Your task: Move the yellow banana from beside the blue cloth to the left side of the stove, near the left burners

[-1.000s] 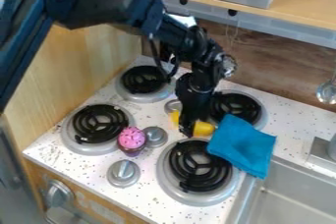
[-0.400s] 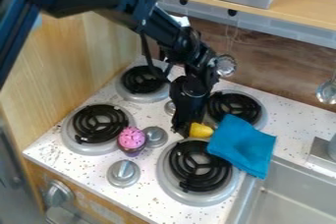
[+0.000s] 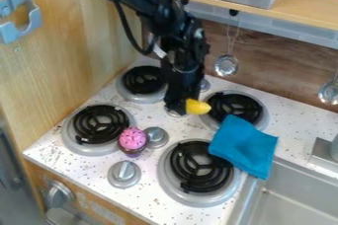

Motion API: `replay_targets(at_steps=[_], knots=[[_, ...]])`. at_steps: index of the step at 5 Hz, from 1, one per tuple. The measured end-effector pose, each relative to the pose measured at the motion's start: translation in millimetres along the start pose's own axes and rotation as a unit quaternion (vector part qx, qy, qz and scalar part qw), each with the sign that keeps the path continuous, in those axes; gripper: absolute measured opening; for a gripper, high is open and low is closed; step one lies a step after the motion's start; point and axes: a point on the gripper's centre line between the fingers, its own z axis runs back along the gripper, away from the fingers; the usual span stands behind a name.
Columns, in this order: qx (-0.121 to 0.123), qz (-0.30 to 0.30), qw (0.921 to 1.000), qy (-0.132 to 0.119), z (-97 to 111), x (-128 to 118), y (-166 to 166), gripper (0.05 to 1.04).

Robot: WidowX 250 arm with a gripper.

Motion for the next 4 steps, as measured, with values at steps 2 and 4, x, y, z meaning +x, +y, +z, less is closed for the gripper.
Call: replay_targets(at_steps=[2,4], knots=[[-0.002,0.046,0.9988,-0.017,3.2,38.0,5.8,0.517],[0.012,0.088,0.9948,-0.049,-1.3,84.1,25.6,0.517]])
